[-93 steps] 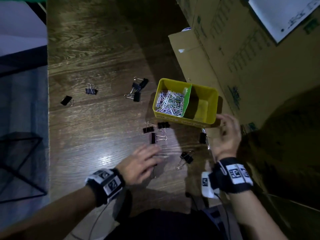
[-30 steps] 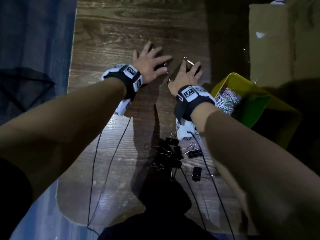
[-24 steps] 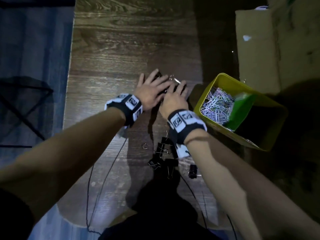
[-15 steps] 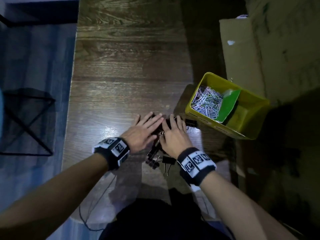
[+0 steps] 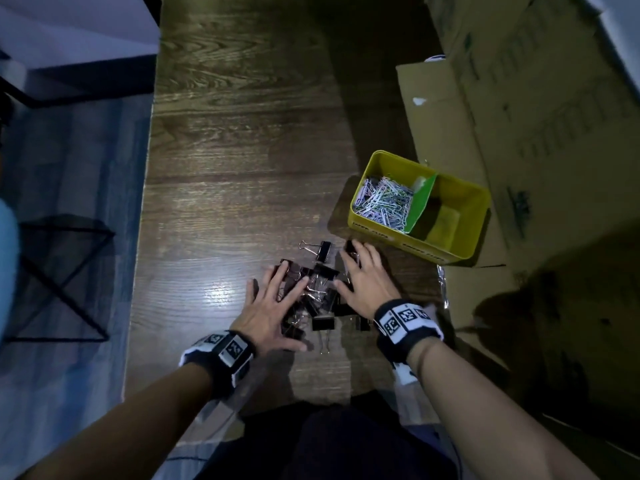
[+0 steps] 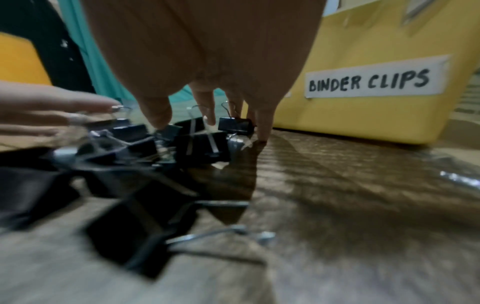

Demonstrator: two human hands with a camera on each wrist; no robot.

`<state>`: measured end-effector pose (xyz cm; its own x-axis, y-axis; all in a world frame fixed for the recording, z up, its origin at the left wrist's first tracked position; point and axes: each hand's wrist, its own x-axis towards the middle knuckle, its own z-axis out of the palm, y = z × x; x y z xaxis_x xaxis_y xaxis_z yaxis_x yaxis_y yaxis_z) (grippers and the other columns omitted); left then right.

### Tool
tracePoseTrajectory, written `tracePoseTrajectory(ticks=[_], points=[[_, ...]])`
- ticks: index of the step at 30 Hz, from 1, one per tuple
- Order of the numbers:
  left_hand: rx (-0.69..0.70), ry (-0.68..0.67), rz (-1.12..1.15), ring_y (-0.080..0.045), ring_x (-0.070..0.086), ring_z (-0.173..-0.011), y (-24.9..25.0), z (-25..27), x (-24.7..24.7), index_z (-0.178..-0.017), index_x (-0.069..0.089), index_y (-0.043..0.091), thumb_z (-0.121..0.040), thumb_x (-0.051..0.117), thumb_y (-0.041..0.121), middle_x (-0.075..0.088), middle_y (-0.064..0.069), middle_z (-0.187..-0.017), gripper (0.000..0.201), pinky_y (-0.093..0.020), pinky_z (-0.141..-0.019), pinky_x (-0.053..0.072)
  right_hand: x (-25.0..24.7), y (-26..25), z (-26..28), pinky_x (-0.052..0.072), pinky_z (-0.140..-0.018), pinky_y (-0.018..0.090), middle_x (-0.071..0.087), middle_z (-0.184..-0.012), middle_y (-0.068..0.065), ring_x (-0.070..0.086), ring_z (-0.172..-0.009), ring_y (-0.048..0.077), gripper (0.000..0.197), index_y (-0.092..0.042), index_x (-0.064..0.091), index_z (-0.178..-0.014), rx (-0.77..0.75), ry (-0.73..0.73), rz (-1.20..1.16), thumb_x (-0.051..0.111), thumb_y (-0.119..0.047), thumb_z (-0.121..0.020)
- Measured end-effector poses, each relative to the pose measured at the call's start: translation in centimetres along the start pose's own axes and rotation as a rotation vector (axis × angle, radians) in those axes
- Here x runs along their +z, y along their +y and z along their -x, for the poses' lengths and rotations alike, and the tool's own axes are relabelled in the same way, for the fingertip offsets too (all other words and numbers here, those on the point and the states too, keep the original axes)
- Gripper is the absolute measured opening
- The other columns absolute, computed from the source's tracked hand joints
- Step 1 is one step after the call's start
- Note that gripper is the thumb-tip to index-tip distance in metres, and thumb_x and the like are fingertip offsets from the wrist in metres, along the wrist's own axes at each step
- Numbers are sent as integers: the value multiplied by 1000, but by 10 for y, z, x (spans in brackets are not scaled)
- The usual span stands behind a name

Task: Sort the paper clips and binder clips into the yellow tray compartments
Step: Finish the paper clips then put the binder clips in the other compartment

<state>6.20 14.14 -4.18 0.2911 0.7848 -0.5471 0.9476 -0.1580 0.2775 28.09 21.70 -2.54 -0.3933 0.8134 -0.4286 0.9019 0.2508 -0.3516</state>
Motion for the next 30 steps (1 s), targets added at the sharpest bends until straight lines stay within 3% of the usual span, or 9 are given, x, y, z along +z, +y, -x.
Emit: tracePoseTrajectory(ticks=[5, 8, 11, 14, 17, 22, 26, 28, 30], points=[[-37, 54, -62, -33, -12, -143, 13, -22, -14, -141, -21, 39, -73, 51, 73, -25, -9, -152, 104, -63, -109, 15, 10, -7, 18, 10, -117, 44, -5, -159, 1, -6, -146, 22, 73, -25, 11, -151, -45, -79, -170, 47, -49, -92], [-21, 122, 38, -35, 7, -142, 15, -20, -23, -146, -4, 37, -71, 60, 66, -12, -12, -154, 103, -60, -107, 25, 11, 4, 34, 12, -116, 42, -10, -158, -2, -7, -146, 20, 80, -31, 11, -150, -7, 38, -309, 58, -46, -87], [-59, 227, 151, -37, 25, -136, 8, -5, -20, -146, 7, 36, -67, 71, 57, -4, -15, -154, 104, -55, -103, 38, 12, 13, 52, 30, -110, 39, 9, -153, 3, 18, -139, 24, 80, -32, 16, -148, 118, 104, -348, 62, -48, -84], [-114, 269, 139, -34, 36, -129, 5, 3, -7, -144, 6, 39, -65, 83, 28, -1, -14, -152, 111, -43, -99, 44, 17, 7, 57, 40, -102, 36, 26, -140, 7, 35, -129, 24, 71, -31, 22, -145, 155, 22, -318, 61, -42, -86], [-159, 302, 155, -29, 39, -126, 8, 0, 1, -138, 13, 41, -63, 78, -3, 4, -9, -148, 109, -27, -92, 43, 21, -3, 51, 34, -108, 39, 27, -143, 7, 31, -133, 26, 61, -26, 33, -138, 206, 31, -357, 62, -40, -86], [-106, 206, 268, -17, 54, -103, 5, -5, -20, -129, 43, 21, -72, 77, 10, 38, -8, -132, 68, -16, -85, 39, 21, -6, 44, 37, -108, 40, 33, -137, 3, 41, -125, 21, 57, -25, 48, -123, 245, 115, -551, 73, -42, -75], [-145, 224, 150, -21, 53, -106, 0, 0, -38, -126, 45, 26, -71, 77, 34, 32, -3, -137, 65, -26, -80, 49, 14, -2, 50, 33, -110, 41, 30, -137, 4, 34, -128, 21, 75, -27, 46, -126, 223, 136, -518, 80, -48, -63], [-117, 267, 39, -18, 52, -104, 4, 4, -37, -122, 45, 27, -71, 76, 39, 31, -3, -136, 61, -19, -66, 46, 16, 1, 54, 36, -107, 43, 29, -139, 6, 33, -130, 23, 83, -25, 40, -131, 270, 98, -354, 77, -54, -62], [-49, 242, -19, -15, 52, -100, 9, 5, -28, -119, 44, 28, -74, 74, 34, 35, -3, -133, 55, -15, -61, 41, 20, 3, 58, 42, -103, 38, 37, -137, 6, 40, -126, 22, 74, -23, 37, -130, 293, 68, -307, 73, -49, -71]])
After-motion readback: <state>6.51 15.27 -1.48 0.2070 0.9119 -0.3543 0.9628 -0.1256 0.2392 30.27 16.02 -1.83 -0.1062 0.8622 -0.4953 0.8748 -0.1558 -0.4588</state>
